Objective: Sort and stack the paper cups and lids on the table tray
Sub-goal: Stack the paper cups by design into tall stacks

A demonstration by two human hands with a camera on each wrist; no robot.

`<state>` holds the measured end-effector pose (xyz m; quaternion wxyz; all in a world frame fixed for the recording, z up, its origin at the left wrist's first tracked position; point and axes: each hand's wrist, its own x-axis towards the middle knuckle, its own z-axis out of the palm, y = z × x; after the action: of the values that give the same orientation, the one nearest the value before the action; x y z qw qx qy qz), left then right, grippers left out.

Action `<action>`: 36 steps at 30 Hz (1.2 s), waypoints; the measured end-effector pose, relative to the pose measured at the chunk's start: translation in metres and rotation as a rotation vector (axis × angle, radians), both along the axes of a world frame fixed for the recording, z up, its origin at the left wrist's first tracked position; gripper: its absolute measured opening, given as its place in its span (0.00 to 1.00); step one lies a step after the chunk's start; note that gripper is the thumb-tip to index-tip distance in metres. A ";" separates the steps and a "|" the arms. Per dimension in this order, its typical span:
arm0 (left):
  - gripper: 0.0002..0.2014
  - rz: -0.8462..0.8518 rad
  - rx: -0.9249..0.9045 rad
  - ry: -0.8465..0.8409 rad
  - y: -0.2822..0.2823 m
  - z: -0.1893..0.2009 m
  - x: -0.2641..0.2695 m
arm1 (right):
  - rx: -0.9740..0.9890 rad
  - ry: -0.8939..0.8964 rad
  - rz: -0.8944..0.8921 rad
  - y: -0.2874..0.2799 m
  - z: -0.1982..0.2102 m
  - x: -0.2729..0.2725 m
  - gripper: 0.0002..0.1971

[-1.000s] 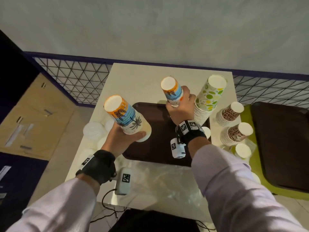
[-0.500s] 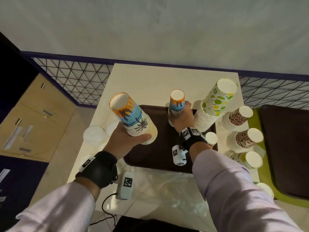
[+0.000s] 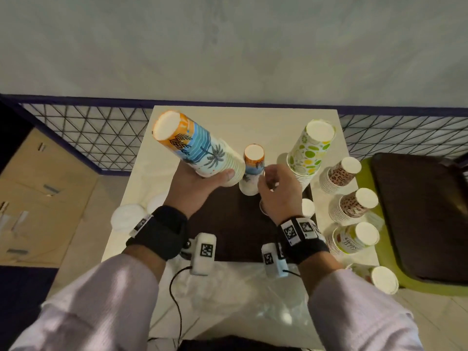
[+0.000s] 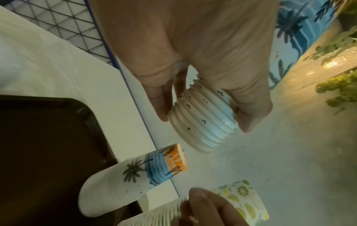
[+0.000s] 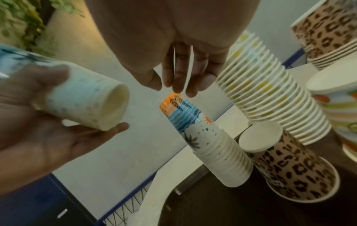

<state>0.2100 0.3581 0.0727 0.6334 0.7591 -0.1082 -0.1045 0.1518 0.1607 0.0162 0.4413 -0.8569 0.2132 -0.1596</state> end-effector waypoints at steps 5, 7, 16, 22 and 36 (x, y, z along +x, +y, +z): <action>0.35 0.004 -0.027 -0.033 -0.042 0.001 0.032 | -0.006 0.054 0.124 -0.004 0.022 -0.039 0.04; 0.36 -0.020 -0.029 -0.038 -0.058 -0.004 0.043 | -0.019 0.085 0.176 -0.005 0.033 -0.055 0.02; 0.43 -0.120 0.261 -0.009 -0.088 -0.056 0.065 | -0.052 0.056 0.173 -0.014 0.061 -0.119 0.02; 0.46 -0.155 0.357 0.114 -0.098 -0.089 0.059 | -0.132 -0.011 0.151 -0.037 0.058 -0.132 0.02; 0.28 0.309 0.410 -0.028 -0.090 -0.073 -0.061 | -0.130 0.063 -0.008 -0.156 0.069 -0.217 0.02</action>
<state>0.1487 0.2679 -0.0004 0.4730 0.8806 0.0239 -0.0158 -0.0647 0.0047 0.0855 0.3770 -0.8877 0.2194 -0.1476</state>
